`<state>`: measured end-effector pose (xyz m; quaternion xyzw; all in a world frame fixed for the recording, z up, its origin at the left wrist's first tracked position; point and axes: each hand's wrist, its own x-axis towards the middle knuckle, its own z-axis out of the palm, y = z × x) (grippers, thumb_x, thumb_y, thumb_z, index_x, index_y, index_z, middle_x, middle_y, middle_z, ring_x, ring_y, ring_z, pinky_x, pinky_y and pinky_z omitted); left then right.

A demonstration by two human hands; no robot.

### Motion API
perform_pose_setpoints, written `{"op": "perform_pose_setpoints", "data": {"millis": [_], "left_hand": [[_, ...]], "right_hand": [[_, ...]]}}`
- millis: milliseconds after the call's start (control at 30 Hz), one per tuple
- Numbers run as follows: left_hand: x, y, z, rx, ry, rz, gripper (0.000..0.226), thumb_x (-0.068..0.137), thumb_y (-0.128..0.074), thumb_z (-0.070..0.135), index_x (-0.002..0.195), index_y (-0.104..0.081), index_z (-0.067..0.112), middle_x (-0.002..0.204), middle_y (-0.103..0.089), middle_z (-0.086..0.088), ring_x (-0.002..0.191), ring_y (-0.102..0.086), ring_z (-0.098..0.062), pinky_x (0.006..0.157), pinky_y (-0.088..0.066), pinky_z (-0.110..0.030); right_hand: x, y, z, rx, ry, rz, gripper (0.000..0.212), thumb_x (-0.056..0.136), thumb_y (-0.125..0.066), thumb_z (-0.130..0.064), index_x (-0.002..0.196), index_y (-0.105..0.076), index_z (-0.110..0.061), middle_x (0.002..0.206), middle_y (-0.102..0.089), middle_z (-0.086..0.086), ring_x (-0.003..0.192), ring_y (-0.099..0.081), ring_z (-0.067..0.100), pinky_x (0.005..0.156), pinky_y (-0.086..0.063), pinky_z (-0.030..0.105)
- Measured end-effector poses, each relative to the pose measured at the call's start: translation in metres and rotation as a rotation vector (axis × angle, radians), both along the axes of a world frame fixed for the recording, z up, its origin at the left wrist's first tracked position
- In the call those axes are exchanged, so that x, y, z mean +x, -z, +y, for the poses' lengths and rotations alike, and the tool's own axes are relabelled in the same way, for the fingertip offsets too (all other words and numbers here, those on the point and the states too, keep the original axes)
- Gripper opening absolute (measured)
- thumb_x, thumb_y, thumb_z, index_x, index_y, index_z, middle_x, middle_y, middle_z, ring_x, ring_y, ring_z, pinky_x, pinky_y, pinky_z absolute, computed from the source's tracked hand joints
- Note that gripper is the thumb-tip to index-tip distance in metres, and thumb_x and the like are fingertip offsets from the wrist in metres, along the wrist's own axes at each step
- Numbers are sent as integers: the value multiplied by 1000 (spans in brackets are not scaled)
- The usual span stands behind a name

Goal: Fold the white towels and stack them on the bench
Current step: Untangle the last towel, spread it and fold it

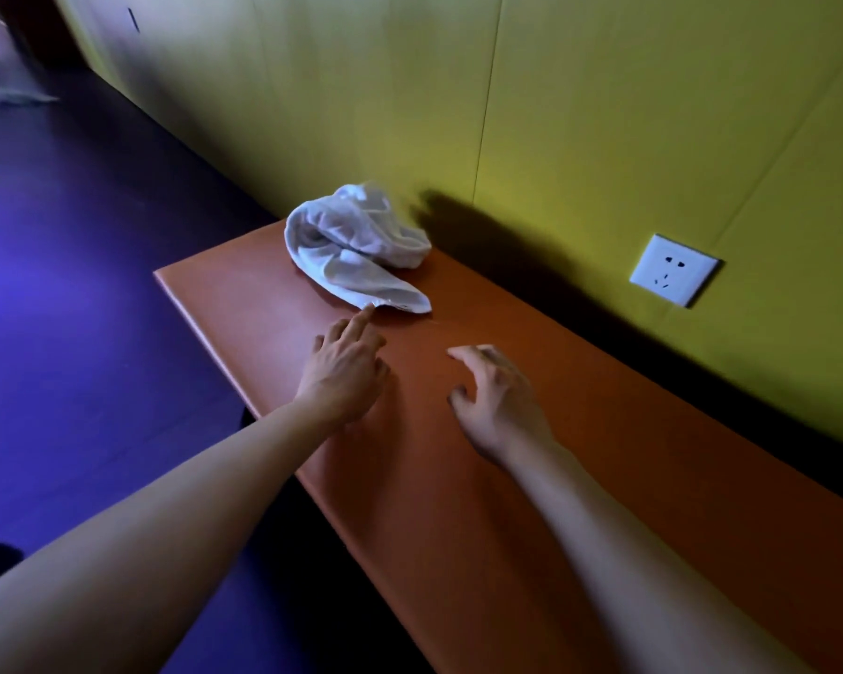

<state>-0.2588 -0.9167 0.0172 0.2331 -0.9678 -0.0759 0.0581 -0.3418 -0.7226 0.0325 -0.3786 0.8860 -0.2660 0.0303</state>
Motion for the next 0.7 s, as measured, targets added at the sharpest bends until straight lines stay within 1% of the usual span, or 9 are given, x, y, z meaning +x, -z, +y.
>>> {"op": "perform_pose_setpoints", "data": {"millis": [100, 167, 200, 267, 367, 467, 567, 600, 700], "left_hand": [[-30, 19, -19, 9, -7, -59, 33, 100, -40, 37, 127, -59, 34, 168, 0, 2, 150, -14, -30, 112, -27, -50], [-49, 26, -27, 40, -22, -86, 36, 101, -35, 37, 134, -48, 37, 168, 4, 3, 151, -8, -32, 112, -25, -54], [-57, 30, -29, 54, -38, -93, 39, 101, -33, 37, 139, -42, 36, 168, 4, 4, 152, -7, -31, 112, -24, -54], [-68, 39, -33, 67, -72, -85, 45, 102, -29, 33, 146, -35, 28, 167, -6, 3, 151, -9, -28, 113, -21, -54], [-66, 46, -22, 66, -79, -48, 48, 103, -27, 30, 149, -34, 19, 164, -21, 0, 150, -15, -27, 118, -16, -56], [-42, 43, 7, 66, 29, -22, 51, 104, -25, 34, 151, -34, 17, 163, -26, -2, 151, -17, -28, 120, -17, -48], [-9, 36, 52, 105, 133, -32, 75, 91, -4, 45, 153, -34, 17, 163, -28, -2, 152, -19, -26, 121, -18, -46], [2, 35, 68, 123, 165, -32, 80, 87, -1, 46, 153, -35, 17, 163, -29, -3, 152, -20, -26, 122, -18, -46], [31, 35, 118, 183, 240, -31, 80, 87, -5, 46, 153, -35, 15, 162, -31, -5, 152, -21, -27, 122, -16, -41]], "right_hand": [[-19, 11, -12, 22, 14, 14, 47, 94, -56, -24, 141, -52, -26, 136, -53, 1, 123, -52, 20, 103, -44, 32], [-29, 17, -12, 16, 19, 25, 46, 95, -56, -25, 141, -52, -26, 135, -53, 1, 123, -52, 18, 102, -45, 33], [-33, 19, -10, 10, 15, 28, 46, 95, -56, -25, 141, -52, -26, 134, -53, 1, 122, -52, 18, 102, -45, 33], [-38, 22, -5, 11, 11, 29, 46, 95, -57, -25, 141, -51, -26, 133, -53, 1, 122, -52, 18, 102, -45, 35], [-39, 24, 7, 11, 35, 17, 46, 95, -57, -25, 140, -51, -27, 134, -54, 0, 123, -52, 18, 103, -46, 36], [-32, 22, 27, -4, 77, 12, 45, 95, -57, -25, 140, -52, -27, 132, -55, -2, 123, -53, 18, 104, -44, 35], [-17, 14, 53, 10, 92, 27, 44, 96, -58, -25, 139, -52, -27, 132, -56, -3, 124, -52, 18, 104, -44, 33], [-11, 12, 64, 22, 97, 23, 44, 96, -58, -25, 139, -52, -27, 133, -56, -3, 124, -52, 18, 104, -44, 34], [9, 6, 102, 38, 126, 5, 43, 95, -59, -25, 138, -54, -25, 132, -58, -1, 123, -54, 20, 101, -47, 36]]}}
